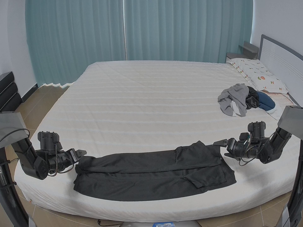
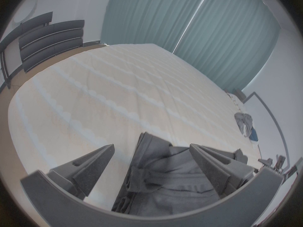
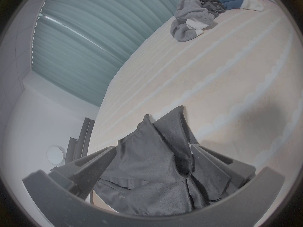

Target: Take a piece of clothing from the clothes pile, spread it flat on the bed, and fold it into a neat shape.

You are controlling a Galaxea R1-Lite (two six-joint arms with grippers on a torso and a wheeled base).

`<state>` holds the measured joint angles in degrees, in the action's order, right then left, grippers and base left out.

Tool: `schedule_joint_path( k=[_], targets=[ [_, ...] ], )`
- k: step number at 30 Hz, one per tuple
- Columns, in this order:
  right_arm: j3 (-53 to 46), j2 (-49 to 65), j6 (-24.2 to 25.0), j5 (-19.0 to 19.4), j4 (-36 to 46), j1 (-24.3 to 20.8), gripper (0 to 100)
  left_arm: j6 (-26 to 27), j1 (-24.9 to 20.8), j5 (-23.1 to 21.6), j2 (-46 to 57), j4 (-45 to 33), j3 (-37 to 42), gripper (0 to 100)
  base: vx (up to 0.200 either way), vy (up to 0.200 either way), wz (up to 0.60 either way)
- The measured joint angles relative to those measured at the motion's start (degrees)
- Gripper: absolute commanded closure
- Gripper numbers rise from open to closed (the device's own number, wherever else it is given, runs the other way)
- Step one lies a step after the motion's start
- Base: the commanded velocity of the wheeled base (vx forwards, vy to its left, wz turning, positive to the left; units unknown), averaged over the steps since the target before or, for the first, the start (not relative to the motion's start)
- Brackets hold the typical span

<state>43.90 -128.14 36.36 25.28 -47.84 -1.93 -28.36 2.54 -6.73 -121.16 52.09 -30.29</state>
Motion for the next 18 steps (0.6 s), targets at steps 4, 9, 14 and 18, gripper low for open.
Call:
schedule_joint_path(
  k=[4, 9, 14, 18],
  targets=[
    [0.0, -0.1, 1.9, 0.2, -0.8, 0.1, 0, -2.7, 0.2, 0.0, -2.5, -0.2, -3.3, 0, 0.0, 0.0, 0.0],
    [0.1, -0.3, 2.5, 0.4, -1.0, 0.5, 0, -3.7, 0.6, -2.0, -5.8, -0.5, -6.2, 0, 0.0, 0.0, 0.0],
    [0.1, -0.4, 2.6, 0.9, -1.0, 0.9, 0, -3.8, 0.8, -4.4, -7.9, -0.4, -7.4, 100, 0.0, 0.0, 0.0],
    [0.1, -0.5, 2.6, 1.4, -1.0, 1.4, 0, -4.2, 1.2, -4.5, -8.9, -0.1, -7.7, 100, 0.0, 0.0, 0.0]
  ],
)
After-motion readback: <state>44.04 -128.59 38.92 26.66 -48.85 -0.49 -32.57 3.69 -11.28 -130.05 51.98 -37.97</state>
